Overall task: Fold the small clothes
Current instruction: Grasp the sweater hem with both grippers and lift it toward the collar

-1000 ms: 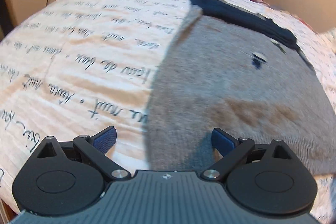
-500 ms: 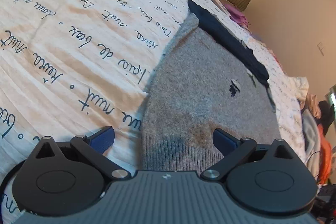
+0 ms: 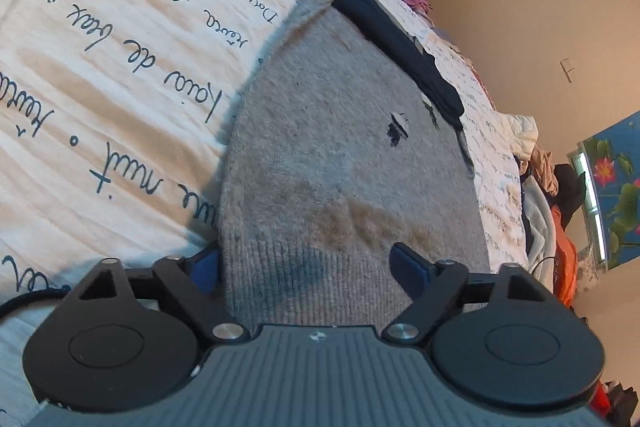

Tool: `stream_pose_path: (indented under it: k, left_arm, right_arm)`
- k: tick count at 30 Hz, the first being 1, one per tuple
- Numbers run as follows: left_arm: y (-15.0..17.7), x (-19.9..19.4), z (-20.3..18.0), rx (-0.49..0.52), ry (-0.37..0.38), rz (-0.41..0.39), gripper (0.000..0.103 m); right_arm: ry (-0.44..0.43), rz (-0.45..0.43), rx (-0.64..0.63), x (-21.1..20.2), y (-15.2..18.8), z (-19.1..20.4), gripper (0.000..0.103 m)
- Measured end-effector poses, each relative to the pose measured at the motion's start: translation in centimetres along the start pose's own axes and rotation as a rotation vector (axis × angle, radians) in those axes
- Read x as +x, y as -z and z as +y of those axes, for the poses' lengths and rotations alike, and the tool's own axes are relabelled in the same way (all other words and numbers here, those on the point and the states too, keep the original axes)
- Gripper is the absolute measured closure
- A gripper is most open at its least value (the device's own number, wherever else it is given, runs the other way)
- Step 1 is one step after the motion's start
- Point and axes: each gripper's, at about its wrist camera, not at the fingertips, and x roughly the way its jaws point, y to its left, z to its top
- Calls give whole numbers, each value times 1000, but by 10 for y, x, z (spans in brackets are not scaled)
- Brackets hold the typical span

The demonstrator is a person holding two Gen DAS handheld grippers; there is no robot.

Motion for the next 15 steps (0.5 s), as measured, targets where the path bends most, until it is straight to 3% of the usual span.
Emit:
stream_pose_path:
  k: [4,9,11,13,15]
  left_arm:
    - [-4,2,4,-11,-18,19,45]
    - [-3,5,3,10,-33,51,65]
    - [-2,6,4,16,-37,50,79]
    - [0,8,5,16,-38,60,83]
    - [0,8,5,14,-35,59,83]
  right_arm:
    - [-51,-17,73,-1,-5,-12,59]
    - [-81,-22,107,2,-14,-18,60]
    - [-81,-19,103,3,-15,-19,61]
    - [-50,-24,80,4,-14,-17,84]
    - [-37,-29,77,5,-11,-20,92]
